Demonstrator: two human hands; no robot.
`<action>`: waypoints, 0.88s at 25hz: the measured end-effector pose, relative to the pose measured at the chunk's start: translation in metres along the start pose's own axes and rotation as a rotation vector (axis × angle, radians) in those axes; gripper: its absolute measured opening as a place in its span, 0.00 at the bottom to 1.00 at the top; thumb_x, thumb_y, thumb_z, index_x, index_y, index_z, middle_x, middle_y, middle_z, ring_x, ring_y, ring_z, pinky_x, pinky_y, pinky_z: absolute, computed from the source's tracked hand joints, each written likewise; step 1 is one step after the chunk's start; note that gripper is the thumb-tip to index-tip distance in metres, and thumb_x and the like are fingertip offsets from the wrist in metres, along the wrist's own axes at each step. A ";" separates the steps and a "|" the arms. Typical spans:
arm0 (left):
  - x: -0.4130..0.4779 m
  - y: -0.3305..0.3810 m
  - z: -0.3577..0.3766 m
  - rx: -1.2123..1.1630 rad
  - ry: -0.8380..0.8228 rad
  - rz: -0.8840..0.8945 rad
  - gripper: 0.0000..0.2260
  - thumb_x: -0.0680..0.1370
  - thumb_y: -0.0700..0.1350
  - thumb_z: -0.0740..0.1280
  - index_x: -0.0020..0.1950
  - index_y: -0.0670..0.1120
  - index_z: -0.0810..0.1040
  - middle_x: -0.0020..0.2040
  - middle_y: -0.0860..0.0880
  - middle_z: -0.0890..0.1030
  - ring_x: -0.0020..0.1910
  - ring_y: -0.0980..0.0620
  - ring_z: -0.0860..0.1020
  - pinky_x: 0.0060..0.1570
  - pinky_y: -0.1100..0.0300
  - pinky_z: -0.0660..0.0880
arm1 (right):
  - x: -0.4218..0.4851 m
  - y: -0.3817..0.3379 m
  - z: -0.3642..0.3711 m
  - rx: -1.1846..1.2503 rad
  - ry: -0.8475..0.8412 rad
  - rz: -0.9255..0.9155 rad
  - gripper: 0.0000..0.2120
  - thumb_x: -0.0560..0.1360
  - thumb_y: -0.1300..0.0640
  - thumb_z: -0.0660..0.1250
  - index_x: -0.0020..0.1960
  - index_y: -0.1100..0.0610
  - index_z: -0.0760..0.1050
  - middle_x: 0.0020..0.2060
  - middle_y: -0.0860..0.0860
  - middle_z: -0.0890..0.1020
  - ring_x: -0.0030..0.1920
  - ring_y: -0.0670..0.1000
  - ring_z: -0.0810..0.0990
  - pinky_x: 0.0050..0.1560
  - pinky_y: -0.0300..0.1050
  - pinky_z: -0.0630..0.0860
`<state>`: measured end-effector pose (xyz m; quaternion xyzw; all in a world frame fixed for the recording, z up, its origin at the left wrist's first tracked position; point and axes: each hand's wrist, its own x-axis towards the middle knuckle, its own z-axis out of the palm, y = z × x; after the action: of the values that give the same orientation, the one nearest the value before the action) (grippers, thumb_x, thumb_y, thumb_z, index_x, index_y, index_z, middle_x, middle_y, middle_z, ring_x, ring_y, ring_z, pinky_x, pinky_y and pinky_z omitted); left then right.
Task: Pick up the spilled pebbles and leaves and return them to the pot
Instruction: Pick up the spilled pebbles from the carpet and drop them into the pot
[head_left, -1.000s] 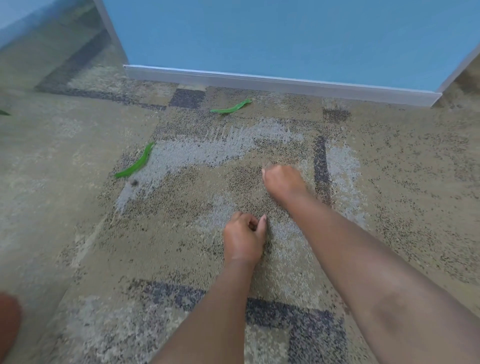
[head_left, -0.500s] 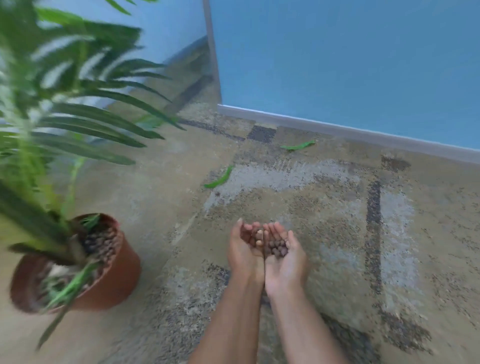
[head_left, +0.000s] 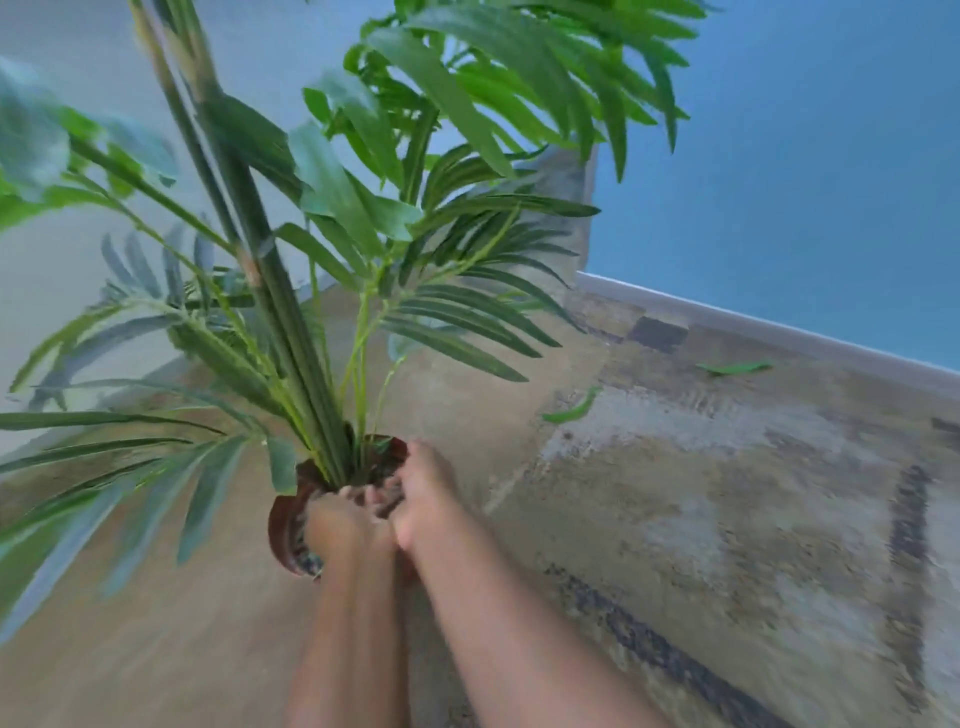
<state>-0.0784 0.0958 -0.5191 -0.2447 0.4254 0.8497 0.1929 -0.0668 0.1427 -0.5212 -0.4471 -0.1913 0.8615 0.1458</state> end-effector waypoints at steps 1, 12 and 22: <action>0.004 0.001 0.000 -0.047 -0.038 -0.007 0.14 0.82 0.46 0.57 0.41 0.41 0.75 0.32 0.45 0.78 0.26 0.49 0.75 0.26 0.60 0.74 | 0.010 0.003 0.005 -0.031 0.022 -0.012 0.19 0.80 0.47 0.54 0.39 0.59 0.72 0.27 0.58 0.79 0.17 0.50 0.73 0.22 0.33 0.67; -0.043 -0.008 0.045 0.094 0.063 -0.182 0.11 0.83 0.40 0.52 0.46 0.41 0.72 0.44 0.46 0.72 0.43 0.52 0.74 0.53 0.61 0.74 | -0.044 -0.056 -0.025 0.157 0.180 0.001 0.09 0.77 0.62 0.61 0.54 0.63 0.74 0.38 0.56 0.77 0.33 0.50 0.76 0.23 0.36 0.74; -0.240 -0.014 0.147 0.194 -0.015 -0.268 0.11 0.80 0.31 0.60 0.60 0.37 0.75 0.53 0.43 0.78 0.47 0.51 0.79 0.51 0.61 0.77 | -0.226 -0.221 -0.088 0.215 0.269 -0.134 0.12 0.77 0.69 0.63 0.60 0.69 0.73 0.56 0.63 0.80 0.53 0.57 0.81 0.60 0.48 0.77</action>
<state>0.0857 0.1952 -0.3120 -0.2731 0.4676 0.7731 0.3303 0.1495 0.2604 -0.3048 -0.5266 -0.1061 0.7977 0.2741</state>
